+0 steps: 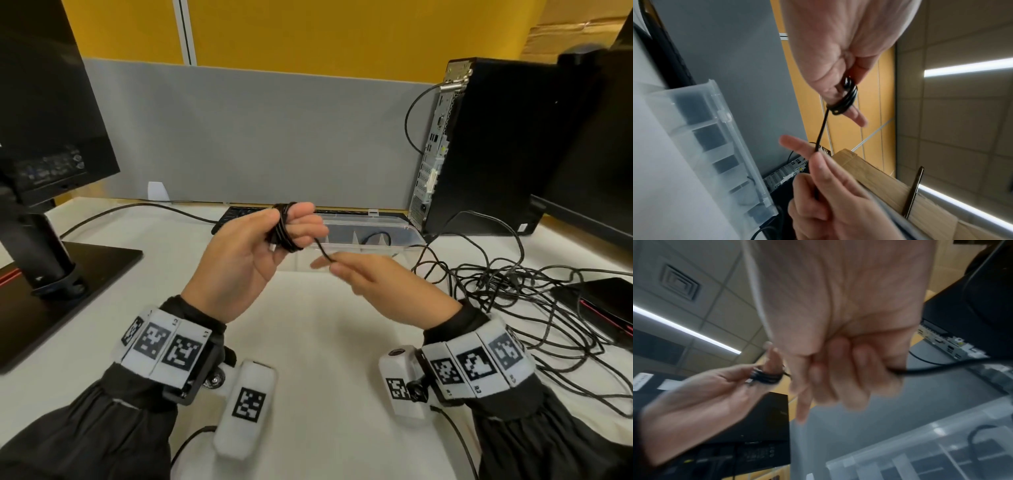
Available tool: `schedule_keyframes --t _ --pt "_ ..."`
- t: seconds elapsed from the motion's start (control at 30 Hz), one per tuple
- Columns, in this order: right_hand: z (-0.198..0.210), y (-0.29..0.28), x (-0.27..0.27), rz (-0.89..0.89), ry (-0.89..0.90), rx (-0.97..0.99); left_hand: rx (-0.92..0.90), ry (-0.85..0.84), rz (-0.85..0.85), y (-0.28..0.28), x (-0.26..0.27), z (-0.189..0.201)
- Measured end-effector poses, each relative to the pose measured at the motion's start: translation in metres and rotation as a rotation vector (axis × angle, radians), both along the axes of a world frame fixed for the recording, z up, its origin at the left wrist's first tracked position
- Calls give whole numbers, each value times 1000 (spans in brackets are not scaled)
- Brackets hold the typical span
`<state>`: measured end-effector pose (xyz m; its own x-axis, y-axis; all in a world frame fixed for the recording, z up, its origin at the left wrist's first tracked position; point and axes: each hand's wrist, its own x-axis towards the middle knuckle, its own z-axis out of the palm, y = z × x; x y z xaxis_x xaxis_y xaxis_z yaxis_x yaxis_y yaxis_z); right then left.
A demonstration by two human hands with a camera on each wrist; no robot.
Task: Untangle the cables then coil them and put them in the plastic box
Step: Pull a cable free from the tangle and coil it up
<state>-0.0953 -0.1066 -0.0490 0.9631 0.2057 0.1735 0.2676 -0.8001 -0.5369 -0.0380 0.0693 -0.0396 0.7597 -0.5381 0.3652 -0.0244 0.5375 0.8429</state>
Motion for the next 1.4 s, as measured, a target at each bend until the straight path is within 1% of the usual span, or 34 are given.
schedule_keyframes --t 0.03,0.1,0.17,0.23,0.3,0.4,0.43,0.5,0.53,0.57,0.6,0.73,0.8,0.87,0.93,1.0,1.07,1.13,1.17,1.2,1.27,1.3,1.33,1.4 --pt "1 3 -4 51 73 -46 -25 4 27 -1 0 -1" --pt "4 11 -10 120 154 -117 -48 -4 90 -4 -1 -3" --pt "7 18 -16 167 175 -163 -39 -33 158 -7 0 -5" --pt "8 22 -22 199 144 -174 28 -96 233 -8 3 -8" --pt "9 26 -23 198 13 -156 172 -182 220 -6 4 -9" --pt "10 20 -17 110 -264 -137 469 -350 99 0 4 -11" --pt "10 16 -14 80 -315 -147 578 -436 112 2 4 -11" --pt "11 6 -10 30 -333 -164 798 -681 239 6 5 -11" --pt "11 -1 -9 8 -310 -183 867 -781 303 8 5 -10" --pt "12 -10 -8 -20 -271 -225 896 -842 360 11 6 -9" --pt "13 -22 -7 -58 -221 -291 897 -870 413 14 9 -8" --pt "18 -79 8 -277 -8 -556 897 -900 647 19 22 -5" --pt "19 -99 18 -397 36 -691 895 -887 703 18 22 -6" --pt "23 -110 28 -505 37 -746 883 -858 731 17 24 -8" --pt "29 -115 34 -593 29 -713 865 -812 735 18 25 -9" --pt "35 -119 38 -634 0 -602 858 -782 733 18 26 -10" --pt "42 -121 38 -651 -101 -334 853 -771 744 17 25 -10" --pt "50 -121 35 -645 -239 -47 835 -763 757 17 24 -9" --pt "55 -121 32 -636 -308 47 825 -762 757 16 24 -9" --pt "60 -121 29 -624 -377 88 819 -767 753 16 23 -9" --pt "75 -124 19 -610 -462 23 834 -780 732 14 21 -10" --pt "84 -128 12 -600 -440 -46 851 -781 719 13 20 -10" --pt "92 -133 4 -581 -364 -125 866 -781 707 12 20 -10" --pt "105 -145 -14 -540 -136 -289 880 -769 684 13 19 -9"
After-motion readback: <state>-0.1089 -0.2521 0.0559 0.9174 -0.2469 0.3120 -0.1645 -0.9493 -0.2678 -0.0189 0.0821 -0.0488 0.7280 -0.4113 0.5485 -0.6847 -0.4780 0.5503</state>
